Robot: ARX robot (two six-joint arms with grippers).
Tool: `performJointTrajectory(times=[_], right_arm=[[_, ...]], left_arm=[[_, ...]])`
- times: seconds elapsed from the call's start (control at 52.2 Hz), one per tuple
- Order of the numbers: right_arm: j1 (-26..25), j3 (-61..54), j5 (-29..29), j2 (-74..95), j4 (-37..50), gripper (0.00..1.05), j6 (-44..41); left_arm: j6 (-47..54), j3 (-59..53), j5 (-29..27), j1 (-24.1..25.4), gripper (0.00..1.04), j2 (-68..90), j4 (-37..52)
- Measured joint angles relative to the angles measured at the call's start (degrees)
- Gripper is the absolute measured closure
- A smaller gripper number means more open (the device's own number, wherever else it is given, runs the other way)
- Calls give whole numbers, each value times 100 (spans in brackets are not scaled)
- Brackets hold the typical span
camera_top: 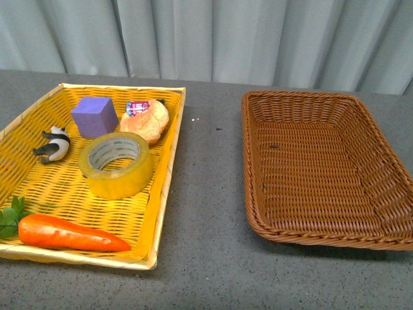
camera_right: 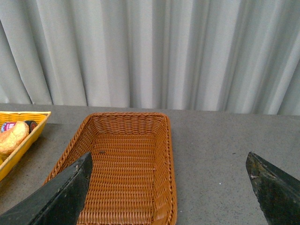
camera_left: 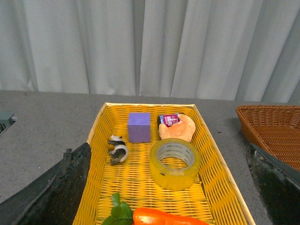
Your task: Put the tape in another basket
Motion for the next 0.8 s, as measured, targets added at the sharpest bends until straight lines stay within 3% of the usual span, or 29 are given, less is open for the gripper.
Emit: performJointTrajectory(times=[0.804], right_arm=[[0, 0, 0, 0, 0, 9, 0]], left_arm=[[0, 0, 0, 0, 7, 0, 0]])
